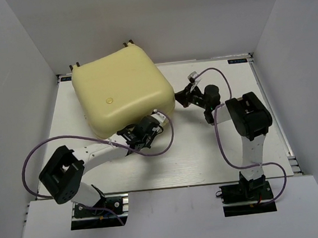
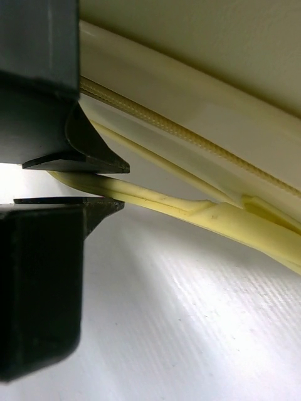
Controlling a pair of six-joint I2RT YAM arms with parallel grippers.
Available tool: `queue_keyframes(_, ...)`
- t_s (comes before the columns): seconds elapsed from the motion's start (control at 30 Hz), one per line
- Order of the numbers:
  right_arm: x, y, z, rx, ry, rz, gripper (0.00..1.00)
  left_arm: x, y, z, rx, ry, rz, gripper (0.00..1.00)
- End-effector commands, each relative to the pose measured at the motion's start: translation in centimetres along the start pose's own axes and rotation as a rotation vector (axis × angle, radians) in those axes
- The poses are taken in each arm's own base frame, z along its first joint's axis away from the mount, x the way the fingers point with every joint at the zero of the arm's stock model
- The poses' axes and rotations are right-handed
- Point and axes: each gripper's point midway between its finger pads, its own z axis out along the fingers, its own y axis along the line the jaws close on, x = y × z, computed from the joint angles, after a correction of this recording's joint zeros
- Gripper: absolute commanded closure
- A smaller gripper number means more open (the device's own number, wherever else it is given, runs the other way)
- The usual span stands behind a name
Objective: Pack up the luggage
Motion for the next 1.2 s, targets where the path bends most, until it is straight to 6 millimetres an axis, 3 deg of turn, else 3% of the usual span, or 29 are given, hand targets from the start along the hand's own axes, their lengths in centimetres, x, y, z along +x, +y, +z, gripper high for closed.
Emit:
queue_keyframes(0.0,-12.9,-7.2,-1.3,0.252,-0.473,-0.162,1.00,6.9,2.3,-3.9,-0.080,0.210,-0.012,1.00)
queue_keyframes(0.17,-13.7,-6.5,-0.6,0.225,-0.490,-0.163,1.00,8.0,2.3,-4.3,-0.078,0.228,-0.048,1.00)
queue_keyframes(0.27,-14.5,-5.6,-1.6,0.221,-0.494,-0.166,0.95,7.5,2.5,-4.6,-0.086,0.221,-0.066,0.99)
queue_keyframes(0.3,-13.6,-5.4,-1.8,0.222,-0.471,-0.162,0.89,7.3,2.4,-4.7,-0.086,0.222,-0.079,0.91)
queue_keyframes(0.33,-13.5,-5.3,-2.4,0.229,-0.460,-0.155,0.80,5.7,2.6,-4.9,-0.090,0.188,-0.095,0.76)
queue_keyframes(0.37,-14.4,-4.7,-3.0,0.225,-0.469,-0.161,0.69,5.6,2.6,-5.1,-0.087,0.194,-0.095,0.29)
queue_keyframes(0.4,-14.4,-4.2,-3.6,0.225,-0.459,-0.159,0.66,4.8,2.6,-5.4,-0.082,0.174,-0.100,0.16)
queue_keyframes(0.43,-13.2,-4.0,-4.2,0.232,-0.430,-0.147,0.50,3.2,2.9,-5.8,-0.087,0.138,-0.114,0.05)
queue_keyframes(0.47,-14.1,-3.3,-4.9,0.226,-0.439,-0.158,0.41,2.5,2.9,-6.1,-0.084,0.125,-0.114,0.00)
queue_keyframes(0.5,-13.0,-2.5,-6.1,0.232,-0.413,-0.142,0.33,0.0,3.1,-7.3,-0.065,0.081,-0.132,0.00)
queue_keyframes(0.53,-12.1,-2.4,-6.5,0.248,-0.376,-0.115,0.26,-0.9,3.0,-7.8,-0.050,0.063,-0.139,0.00)
queue_keyframes(0.57,-13.2,-1.9,-7.4,0.257,-0.385,-0.120,0.15,-1.2,2.9,-8.6,-0.037,0.069,-0.142,0.00)
queue_keyframes(0.6,-13.5,-1.1,-8.2,0.257,-0.375,-0.119,0.09,-5.1,2.6,-11.1,0.023,-0.018,-0.186,0.00)
queue_keyframes(0.63,-13.2,-0.9,-8.7,0.271,-0.351,-0.113,0.09,-5.9,2.4,-12.0,0.050,-0.032,-0.192,0.00)
queue_keyframes(0.67,-9.7,-1.8,-9.5,0.352,-0.164,0.008,0.09,-6.4,2.0,-12.9,0.073,-0.040,-0.196,0.00)
queue_keyframes(0.7,-11.7,-3.5,-10.7,0.499,-0.166,0.036,0.09,-7.1,2.2,-14.5,0.082,-0.051,-0.217,0.00)
queue_keyframes(0.73,-5.2,-3.9,-12.9,0.614,0.185,0.216,0.09,-9.1,2.5,-16.3,0.095,-0.109,-0.253,0.00)
queue_keyframes(0.77,-8.8,-4.9,-13.5,0.715,0.161,0.206,0.09,-9.8,3.0,-17.4,0.098,-0.132,-0.270,0.00)
queue_keyframes(0.8,-6.7,-4.3,-15.4,0.767,0.299,0.258,0.09,-10.1,4.3,-19.1,0.058,-0.134,-0.286,0.00)
queue_keyframes(0.87,-9.2,-3.8,-16.6,0.789,0.337,0.222,0.09,-11.2,6.2,-21.5,0.003,-0.161,-0.351,0.00)
queue_keyframes(0.9,-9.1,-3.2,-17.2,0.795,0.369,0.232,0.09,-11.4,8.3,-22.8,-0.076,-0.175,-0.387,0.00)
queue_keyframes(0.93,-9.5,-3.0,-17.6,0.799,0.373,0.236,0.09,-10.9,9.1,-23.1,-0.113,-0.159,-0.400,0.00)
queue_keyframes(0.97,-11.3,-1.9,-18.1,0.784,0.330,0.222,0.09,-10.8,9.9,-23.6,-0.145,-0.165,-0.414,0.00)
queue_keyframes(1.03,-11.8,-1.3,-18.8,0.777,0.305,0.218,0.09,-9.9,12.7,-24.7,-0.281,-0.184,-0.454,0.00)
queue_keyframes(1.07,-13.5,-0.3,-19.5,0.757,0.247,0.172,0.09,-9.5,13.4,-25.1,-0.307,-0.189,-0.470,0.00)
queue_keyframes(1.13,-13.7,-0.2,-20.6,0.778,0.228,0.139,0.09,-7.7,15.2,-25.9,-0.392,-0.176,-0.532,0.00)
queue_keyframes(1.17,-15.0,0.5,-21.3,0.778,0.170,0.128,0.09,-7.0,15.7,-26.4,-0.405,-0.177,-0.554,0.00)
